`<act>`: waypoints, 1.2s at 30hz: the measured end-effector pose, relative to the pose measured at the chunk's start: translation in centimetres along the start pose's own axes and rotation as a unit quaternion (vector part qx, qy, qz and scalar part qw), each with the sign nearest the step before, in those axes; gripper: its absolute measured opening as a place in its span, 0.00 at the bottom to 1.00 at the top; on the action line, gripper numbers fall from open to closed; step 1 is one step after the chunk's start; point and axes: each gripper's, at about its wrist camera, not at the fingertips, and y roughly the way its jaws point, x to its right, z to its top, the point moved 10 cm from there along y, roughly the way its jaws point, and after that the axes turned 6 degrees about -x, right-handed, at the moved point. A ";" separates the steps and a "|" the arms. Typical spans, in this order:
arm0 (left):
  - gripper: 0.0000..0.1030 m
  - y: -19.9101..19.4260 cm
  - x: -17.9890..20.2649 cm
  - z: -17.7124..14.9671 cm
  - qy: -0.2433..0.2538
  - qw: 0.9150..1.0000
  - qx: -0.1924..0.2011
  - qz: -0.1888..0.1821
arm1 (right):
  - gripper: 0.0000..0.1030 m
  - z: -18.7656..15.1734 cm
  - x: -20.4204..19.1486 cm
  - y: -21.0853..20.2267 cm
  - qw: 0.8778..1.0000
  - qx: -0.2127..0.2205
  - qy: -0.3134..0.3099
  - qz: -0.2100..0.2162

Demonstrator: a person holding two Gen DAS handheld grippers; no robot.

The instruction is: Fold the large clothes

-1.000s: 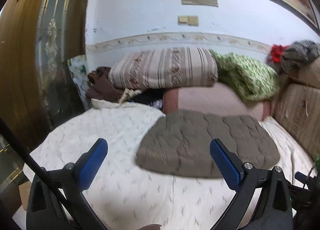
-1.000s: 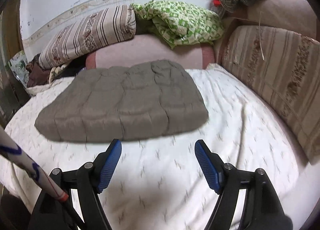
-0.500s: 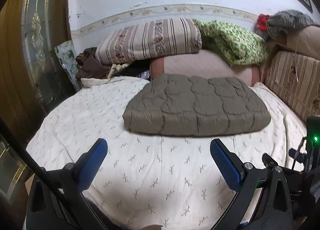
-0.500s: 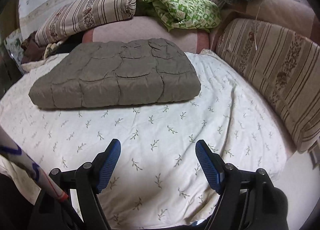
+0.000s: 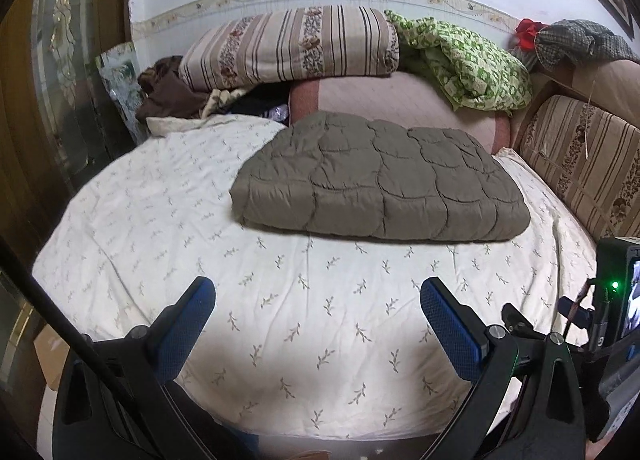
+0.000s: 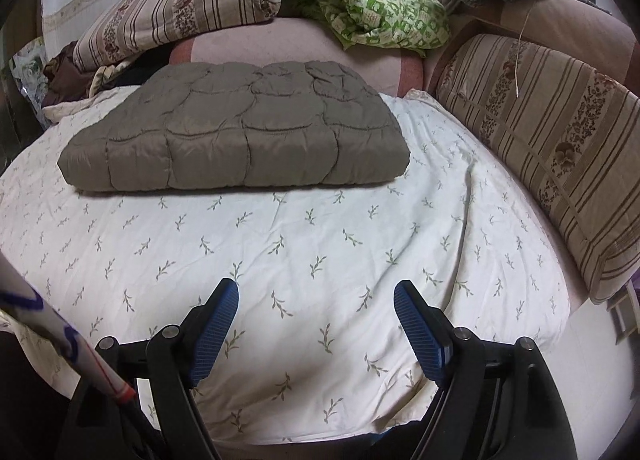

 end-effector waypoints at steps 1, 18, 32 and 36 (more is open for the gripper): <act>0.99 0.2 0.0 -0.1 0.000 1.000 -0.003 -0.001 | 0.82 -0.1 0.0 0.1 1.000 -0.002 -0.001 0.001; 0.99 4.2 0.1 -1.9 -0.002 0.997 -0.075 -0.018 | 0.82 -0.8 -1.7 2.2 0.999 -0.033 -0.024 -0.003; 0.99 5.6 -0.1 -2.9 0.003 0.995 -0.099 -0.015 | 0.82 -0.1 -1.3 2.2 0.999 -0.026 -0.022 -0.017; 0.99 5.6 -0.1 -3.2 0.009 0.995 -0.098 -0.009 | 0.83 0.2 -1.2 1.5 0.999 -0.015 -0.020 -0.023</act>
